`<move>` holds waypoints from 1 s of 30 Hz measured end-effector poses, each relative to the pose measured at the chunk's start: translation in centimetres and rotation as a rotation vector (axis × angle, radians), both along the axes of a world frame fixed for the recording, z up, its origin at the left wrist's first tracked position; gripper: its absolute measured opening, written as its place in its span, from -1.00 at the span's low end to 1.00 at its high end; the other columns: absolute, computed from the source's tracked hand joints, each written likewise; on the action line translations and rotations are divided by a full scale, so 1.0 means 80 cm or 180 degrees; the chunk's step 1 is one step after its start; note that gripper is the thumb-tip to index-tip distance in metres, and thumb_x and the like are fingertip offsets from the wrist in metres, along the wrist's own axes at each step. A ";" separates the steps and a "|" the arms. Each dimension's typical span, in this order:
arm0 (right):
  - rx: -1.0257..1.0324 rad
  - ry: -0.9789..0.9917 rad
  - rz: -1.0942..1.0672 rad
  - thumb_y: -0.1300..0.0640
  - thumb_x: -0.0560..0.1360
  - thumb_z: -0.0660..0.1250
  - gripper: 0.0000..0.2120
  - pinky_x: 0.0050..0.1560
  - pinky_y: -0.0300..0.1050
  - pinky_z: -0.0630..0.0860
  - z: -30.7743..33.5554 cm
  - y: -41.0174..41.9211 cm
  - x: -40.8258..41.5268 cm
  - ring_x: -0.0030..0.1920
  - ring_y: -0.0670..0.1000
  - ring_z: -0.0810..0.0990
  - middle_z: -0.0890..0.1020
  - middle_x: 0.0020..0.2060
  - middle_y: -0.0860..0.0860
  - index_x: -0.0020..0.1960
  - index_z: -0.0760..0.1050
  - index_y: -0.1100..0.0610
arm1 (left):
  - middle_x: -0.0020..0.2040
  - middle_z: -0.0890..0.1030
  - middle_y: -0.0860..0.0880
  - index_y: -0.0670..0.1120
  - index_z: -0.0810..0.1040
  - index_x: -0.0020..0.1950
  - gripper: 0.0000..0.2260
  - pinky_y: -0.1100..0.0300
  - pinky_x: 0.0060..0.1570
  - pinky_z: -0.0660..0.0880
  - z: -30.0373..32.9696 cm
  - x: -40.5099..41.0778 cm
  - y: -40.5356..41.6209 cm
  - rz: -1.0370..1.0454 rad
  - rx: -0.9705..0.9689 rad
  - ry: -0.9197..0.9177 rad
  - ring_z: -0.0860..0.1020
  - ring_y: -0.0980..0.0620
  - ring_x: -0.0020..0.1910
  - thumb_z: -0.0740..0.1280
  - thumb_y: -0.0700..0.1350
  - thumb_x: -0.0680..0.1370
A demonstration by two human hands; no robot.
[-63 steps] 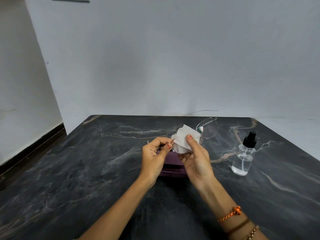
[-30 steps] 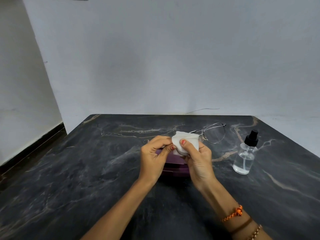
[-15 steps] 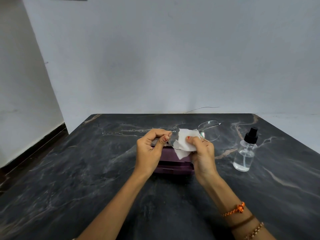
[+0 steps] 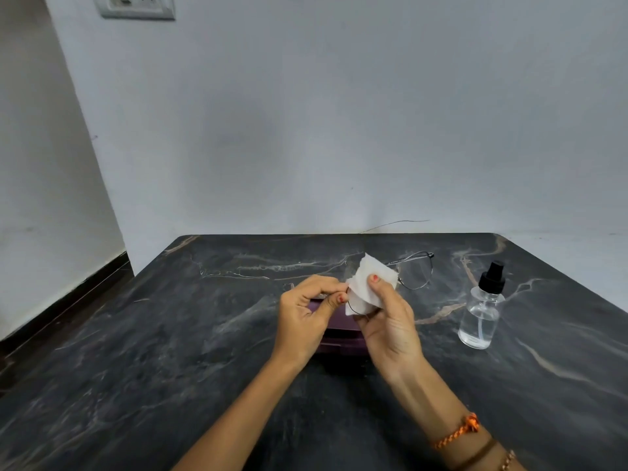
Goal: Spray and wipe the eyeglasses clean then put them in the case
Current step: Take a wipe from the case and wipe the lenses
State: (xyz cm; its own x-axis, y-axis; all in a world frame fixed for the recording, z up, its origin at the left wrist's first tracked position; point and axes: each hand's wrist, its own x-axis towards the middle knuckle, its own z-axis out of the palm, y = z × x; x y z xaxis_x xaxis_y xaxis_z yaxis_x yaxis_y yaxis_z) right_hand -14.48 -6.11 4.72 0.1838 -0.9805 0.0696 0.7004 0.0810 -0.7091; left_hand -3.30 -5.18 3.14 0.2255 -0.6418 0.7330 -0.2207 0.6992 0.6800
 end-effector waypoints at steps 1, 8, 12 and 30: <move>-0.0047 0.0019 -0.0003 0.23 0.44 0.26 -0.90 -0.38 -0.25 0.56 -0.002 0.001 0.002 -0.34 -0.06 0.63 0.67 -0.36 0.04 -0.11 0.54 0.22 | -0.24 0.64 0.26 -0.07 0.60 -0.08 -0.80 0.42 -0.14 0.48 -0.001 -0.001 0.000 0.0010 0.0004 0.0000 0.58 0.24 -0.20 0.41 -0.10 0.31; -0.0509 0.0411 0.0064 0.17 0.19 0.43 -0.75 -0.33 -0.24 0.58 -0.005 0.001 0.000 -0.29 -0.04 0.65 0.70 -0.33 0.04 -0.14 0.59 0.21 | -0.21 0.64 0.27 -0.07 0.61 -0.14 -0.84 0.40 -0.12 0.49 -0.003 0.002 -0.001 0.0087 -0.0042 0.0039 0.59 0.23 -0.18 0.37 -0.07 0.32; -0.0739 0.0808 0.0057 -0.06 -0.02 0.61 -0.57 -0.26 -0.24 0.58 -0.009 -0.006 -0.004 -0.27 -0.06 0.65 0.71 -0.30 0.02 -0.22 0.67 0.09 | -0.22 0.64 0.24 -0.11 0.61 -0.21 -0.88 0.38 -0.14 0.49 -0.003 0.005 -0.002 0.0039 -0.0075 0.0090 0.57 0.22 -0.20 0.38 -0.09 0.32; -0.1368 0.1648 -0.0105 0.46 0.38 0.32 -0.79 -0.35 -0.35 0.53 0.007 -0.014 -0.027 -0.40 -0.17 0.60 0.67 -0.45 -0.08 -0.23 0.56 0.17 | -0.17 0.60 0.19 0.03 0.58 -0.09 -0.90 0.30 -0.11 0.49 0.011 0.016 0.003 -0.0047 0.0205 -0.0642 0.54 0.22 -0.12 0.29 -0.08 0.45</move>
